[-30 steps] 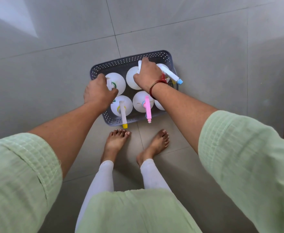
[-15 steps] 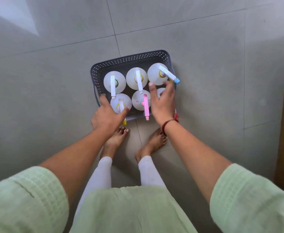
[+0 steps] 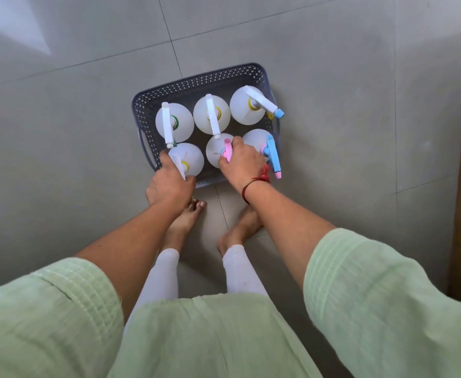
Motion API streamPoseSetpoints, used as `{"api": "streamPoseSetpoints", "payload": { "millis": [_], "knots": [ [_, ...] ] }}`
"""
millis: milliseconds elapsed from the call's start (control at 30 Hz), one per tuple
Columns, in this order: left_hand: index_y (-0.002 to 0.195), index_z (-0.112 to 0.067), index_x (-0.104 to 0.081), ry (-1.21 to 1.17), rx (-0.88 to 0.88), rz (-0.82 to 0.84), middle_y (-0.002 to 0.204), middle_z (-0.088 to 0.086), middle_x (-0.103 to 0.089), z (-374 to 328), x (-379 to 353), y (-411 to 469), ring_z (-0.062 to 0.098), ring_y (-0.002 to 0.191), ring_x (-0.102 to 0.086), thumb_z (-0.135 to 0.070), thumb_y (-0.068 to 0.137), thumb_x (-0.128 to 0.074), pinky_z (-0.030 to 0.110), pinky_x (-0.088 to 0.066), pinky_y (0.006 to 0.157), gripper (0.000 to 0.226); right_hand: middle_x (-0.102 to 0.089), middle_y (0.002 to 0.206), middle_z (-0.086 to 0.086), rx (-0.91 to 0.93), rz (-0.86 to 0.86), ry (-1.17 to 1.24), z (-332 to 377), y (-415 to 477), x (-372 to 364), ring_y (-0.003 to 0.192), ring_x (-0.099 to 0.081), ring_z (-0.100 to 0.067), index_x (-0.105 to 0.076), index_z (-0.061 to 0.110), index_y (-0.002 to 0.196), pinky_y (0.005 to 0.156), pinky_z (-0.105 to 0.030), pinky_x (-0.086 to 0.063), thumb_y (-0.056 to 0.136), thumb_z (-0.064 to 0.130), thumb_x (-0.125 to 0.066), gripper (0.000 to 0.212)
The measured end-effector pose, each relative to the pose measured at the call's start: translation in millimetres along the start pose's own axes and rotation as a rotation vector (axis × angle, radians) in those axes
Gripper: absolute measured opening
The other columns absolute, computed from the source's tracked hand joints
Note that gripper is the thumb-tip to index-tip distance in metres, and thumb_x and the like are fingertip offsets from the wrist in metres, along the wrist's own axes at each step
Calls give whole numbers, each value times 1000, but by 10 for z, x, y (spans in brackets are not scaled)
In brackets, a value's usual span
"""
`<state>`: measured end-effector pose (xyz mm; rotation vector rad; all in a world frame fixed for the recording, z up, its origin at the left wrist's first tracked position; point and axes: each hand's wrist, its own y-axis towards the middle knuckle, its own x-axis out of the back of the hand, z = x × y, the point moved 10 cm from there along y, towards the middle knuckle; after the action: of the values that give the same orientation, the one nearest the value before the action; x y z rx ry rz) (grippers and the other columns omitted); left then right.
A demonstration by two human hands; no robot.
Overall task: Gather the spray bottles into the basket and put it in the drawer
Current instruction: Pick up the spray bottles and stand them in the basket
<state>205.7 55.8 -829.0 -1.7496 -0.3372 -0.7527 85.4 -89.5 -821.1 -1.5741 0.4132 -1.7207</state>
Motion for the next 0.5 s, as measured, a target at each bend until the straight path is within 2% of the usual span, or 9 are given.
{"api": "streamPoseSetpoints", "payload": {
  "millis": [67,167,267,367,433,500],
  "knots": [
    [145,-17,-22,-11,-6,3,120,20,-62,4,-16,-35,44,110,-59,-31,85,-59,44,-46,85,72,-65,112,-15,-6,1,15,-37,-36,8,104,-61,-35,-48,11,119,82,-41,-50,88,47,-52,47],
    [145,-16,-23,-31,-16,-11,118,18,-65,14,-12,-101,42,110,-60,-53,85,-56,43,-46,84,78,-67,106,-13,-55,-68,89,-190,-87,120,101,-61,-36,-53,14,111,80,-40,-48,85,65,-44,58],
    [142,-17,-25,-55,18,-44,116,18,-66,125,64,-162,41,111,-61,-70,83,-46,45,-46,87,82,-69,99,-9,-128,-153,270,-448,-117,276,94,-63,-32,-57,17,103,72,-32,-44,86,65,-42,54],
    [141,-20,-24,-77,-8,-88,112,15,-67,263,217,-161,39,108,-62,-67,88,-39,45,-46,87,73,-69,83,-9,-230,-447,583,-861,-236,567,77,-62,-29,-59,13,92,61,-26,-35,92,48,-47,37],
    [141,-19,-26,-90,-86,-147,113,12,-65,291,374,-123,37,107,-61,-57,94,-38,45,-45,87,62,-63,79,-4,-431,-732,770,-1310,-424,663,70,-55,-23,-60,9,91,60,-23,-32,94,40,-49,33],
    [139,-17,-33,-131,-162,-213,112,11,-61,255,553,-27,34,106,-59,-46,97,-42,44,-44,88,52,-58,81,-7,-696,-856,976,-1724,-595,451,73,-51,-22,-59,8,91,65,-25,-37,95,36,-48,30]
  ]
}}
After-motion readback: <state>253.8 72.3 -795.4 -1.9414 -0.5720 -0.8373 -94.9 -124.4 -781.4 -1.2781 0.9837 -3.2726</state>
